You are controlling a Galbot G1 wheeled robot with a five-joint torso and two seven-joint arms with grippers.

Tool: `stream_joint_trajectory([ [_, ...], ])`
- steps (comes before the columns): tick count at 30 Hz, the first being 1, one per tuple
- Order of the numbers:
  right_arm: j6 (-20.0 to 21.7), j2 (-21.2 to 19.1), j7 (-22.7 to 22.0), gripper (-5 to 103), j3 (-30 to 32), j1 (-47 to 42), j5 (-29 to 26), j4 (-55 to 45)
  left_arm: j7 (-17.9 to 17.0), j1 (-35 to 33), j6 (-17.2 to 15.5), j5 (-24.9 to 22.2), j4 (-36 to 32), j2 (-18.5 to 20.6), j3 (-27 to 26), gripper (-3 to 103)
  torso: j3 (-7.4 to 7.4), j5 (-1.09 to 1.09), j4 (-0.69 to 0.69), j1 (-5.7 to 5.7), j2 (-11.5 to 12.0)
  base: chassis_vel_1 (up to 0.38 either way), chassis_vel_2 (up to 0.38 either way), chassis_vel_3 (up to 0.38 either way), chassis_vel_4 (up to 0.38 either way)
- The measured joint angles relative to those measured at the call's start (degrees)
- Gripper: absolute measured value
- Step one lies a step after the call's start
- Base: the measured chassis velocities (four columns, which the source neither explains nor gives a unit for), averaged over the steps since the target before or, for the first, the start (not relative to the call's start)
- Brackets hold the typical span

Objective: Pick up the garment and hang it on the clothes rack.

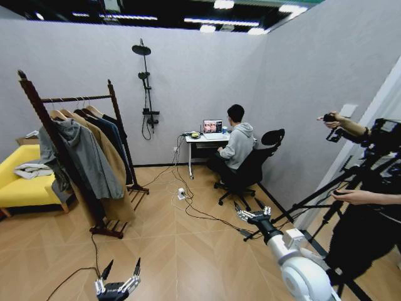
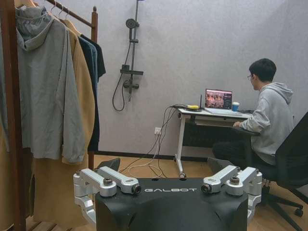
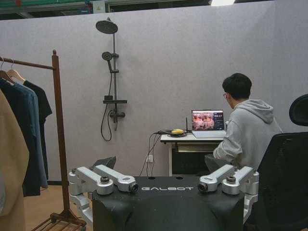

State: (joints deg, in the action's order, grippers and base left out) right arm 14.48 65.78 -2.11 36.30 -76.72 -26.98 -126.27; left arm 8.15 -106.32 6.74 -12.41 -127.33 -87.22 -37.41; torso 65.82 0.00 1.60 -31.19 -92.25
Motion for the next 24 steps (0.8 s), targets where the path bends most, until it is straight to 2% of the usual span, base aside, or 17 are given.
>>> stream_joint_trajectory([
  [13, -1.26, 2.24, 1.02, 100, 0.65, -1.13, 0.72, 0.13, 0.00, -0.01, 0.00, 0.00, 0.00, 0.00, 0.00, 100, -0.02, 0.00, 0.02, 0.05, -0.02, 0.000, 0.000, 0.000, 0.000],
  [24, -1.05, 3.70, 2.47, 100, 3.83, -2.54, 0.51, -0.34, 0.00, 0.00, 0.00, 0.00, 0.00, 0.00, 0.00, 100, -0.02, 0.00, 0.02, 0.04, -0.02, 0.000, 0.000, 0.000, 0.000],
])
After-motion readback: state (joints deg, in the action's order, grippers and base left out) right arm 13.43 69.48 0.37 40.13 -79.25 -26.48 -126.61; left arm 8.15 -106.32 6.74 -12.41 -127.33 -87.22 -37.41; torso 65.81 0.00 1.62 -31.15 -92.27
